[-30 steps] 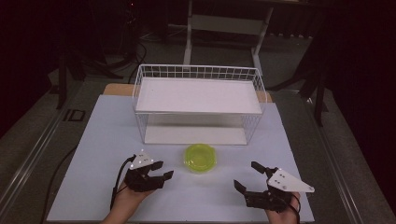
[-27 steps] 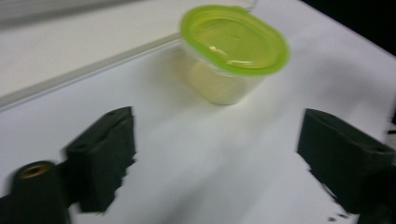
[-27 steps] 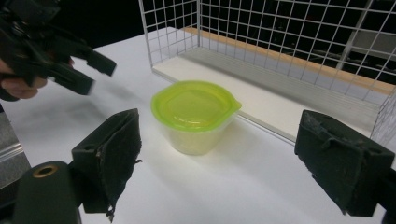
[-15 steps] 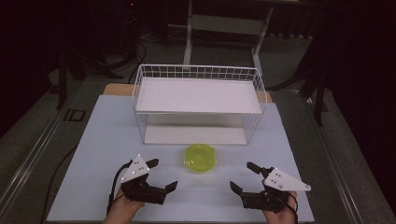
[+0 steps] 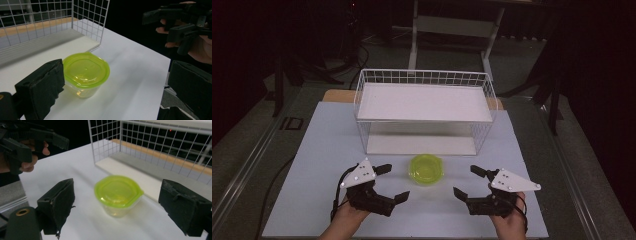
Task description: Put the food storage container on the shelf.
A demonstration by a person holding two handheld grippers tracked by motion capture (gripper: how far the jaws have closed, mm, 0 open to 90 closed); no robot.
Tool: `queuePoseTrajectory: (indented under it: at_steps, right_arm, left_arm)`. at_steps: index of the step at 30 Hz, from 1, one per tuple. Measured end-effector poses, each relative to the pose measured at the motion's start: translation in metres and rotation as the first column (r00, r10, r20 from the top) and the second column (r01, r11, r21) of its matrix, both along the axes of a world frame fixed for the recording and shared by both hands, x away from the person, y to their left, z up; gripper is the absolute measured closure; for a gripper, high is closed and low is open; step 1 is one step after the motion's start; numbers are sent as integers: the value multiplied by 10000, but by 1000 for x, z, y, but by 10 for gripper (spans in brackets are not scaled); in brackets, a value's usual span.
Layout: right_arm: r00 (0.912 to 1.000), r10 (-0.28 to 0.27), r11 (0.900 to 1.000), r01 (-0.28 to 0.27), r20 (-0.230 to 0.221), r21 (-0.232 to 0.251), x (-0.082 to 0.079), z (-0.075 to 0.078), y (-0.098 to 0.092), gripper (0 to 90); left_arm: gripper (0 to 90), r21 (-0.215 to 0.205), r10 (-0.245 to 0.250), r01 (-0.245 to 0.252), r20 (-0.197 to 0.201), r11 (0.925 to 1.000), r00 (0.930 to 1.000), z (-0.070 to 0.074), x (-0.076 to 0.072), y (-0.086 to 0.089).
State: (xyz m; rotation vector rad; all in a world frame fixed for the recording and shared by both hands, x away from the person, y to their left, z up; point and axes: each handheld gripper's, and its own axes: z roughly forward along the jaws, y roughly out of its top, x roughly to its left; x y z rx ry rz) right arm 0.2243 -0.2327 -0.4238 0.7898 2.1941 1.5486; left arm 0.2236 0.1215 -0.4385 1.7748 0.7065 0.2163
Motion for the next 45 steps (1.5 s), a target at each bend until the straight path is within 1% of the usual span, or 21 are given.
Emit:
queuePoseTrajectory:
  at_steps: [1,3,4,6,9,11,14,17,18,19,22,23,24,25,26,29,33,35,37,42,45]
  right_arm:
    - [10000,-39,10000,39,25,-70,2,1,1,133]
    - [9997,-188,9998,189,-127,62,8,1,1,134]
    - [9995,-274,9996,274,-166,-14,10,2,1,136]
    - [9984,-372,9993,371,-431,-42,16,2,2,138]
    - [9977,-292,9995,297,-619,80,24,3,4,137]
    - [9973,-297,9996,299,-666,11,29,3,6,136]
    - [9964,-436,9990,431,-734,-81,37,2,12,135]
    - [9944,-484,9988,478,-942,-94,45,-3,19,135]
    - [9926,-334,9994,336,-1166,1,48,-5,20,135]
    - [9916,-397,9992,399,-1229,-12,50,-6,21,141]
    - [9880,-476,9988,481,-1472,-4,56,-12,26,147]
    - [9869,-482,9988,489,-1542,4,58,-14,26,154]
    - [9869,-482,9988,489,-1542,4,58,-14,26,154]
    - [9843,-446,9989,464,-1708,64,60,-16,27,173]
    - [9815,-583,9983,583,-1824,-54,63,-19,29,217]
    - [9753,-632,9980,618,-2117,-136,68,-25,32,234]
    - [9690,-858,9963,826,-2317,-237,75,-33,34,252]
    - [9660,-928,9957,895,-2413,-249,78,-36,35,267]
    - [9637,-1009,9948,937,-2470,-408,81,-39,37,278]
    - [9552,-1124,9933,1010,-2738,-557,88,-47,40,311]
    - [9467,-1207,9923,1067,-2985,-630,91,-52,40,323]
  left_arm:
    - [16,-4,21,-21,26,10000,10000,0,2,0]
    - [16,100,135,-136,116,9999,9998,1,5,-2]
    - [16,130,123,-123,15,9998,9999,1,8,-3]
    - [16,153,241,-242,68,9996,9997,0,10,-5]
    - [16,284,331,-327,-136,9991,9994,-1,16,-10]
    - [16,433,344,-333,-242,9985,9991,-2,21,-13]
    - [16,230,311,-304,-319,9993,9990,-2,27,-15]
    - [16,451,486,-470,-347,9979,9982,-3,35,-20]
    - [16,433,400,-384,-384,9983,9985,-3,37,-20]
    - [16,409,290,-272,-451,9988,9986,-3,39,-22]
    - [16,544,327,-292,-640,9981,9974,-6,44,-26]
    - [16,560,347,-299,-873,9980,9956,-9,47,-27]
    - [16,560,347,-299,-873,9980,9956,-9,47,-27]
    - [16,446,352,-301,-1192,9986,9922,-13,52,-27]
    - [17,436,429,-374,-1328,9983,9902,-15,54,-27]
    - [53,393,588,-529,-1700,9978,9837,-21,60,-27]
    - [76,476,827,-743,-2077,9961,9747,-30,67,-29]
    - [148,480,1093,-1010,-2273,9937,9677,-34,70,-28]
    - [149,525,1164,-1069,-2385,9929,9641,-37,73,-27]
    - [184,620,1597,-1480,-2879,9870,9443,-45,79,-23]
    - [210,711,1670,-1521,-3265,9858,9303,-51,83,-23]
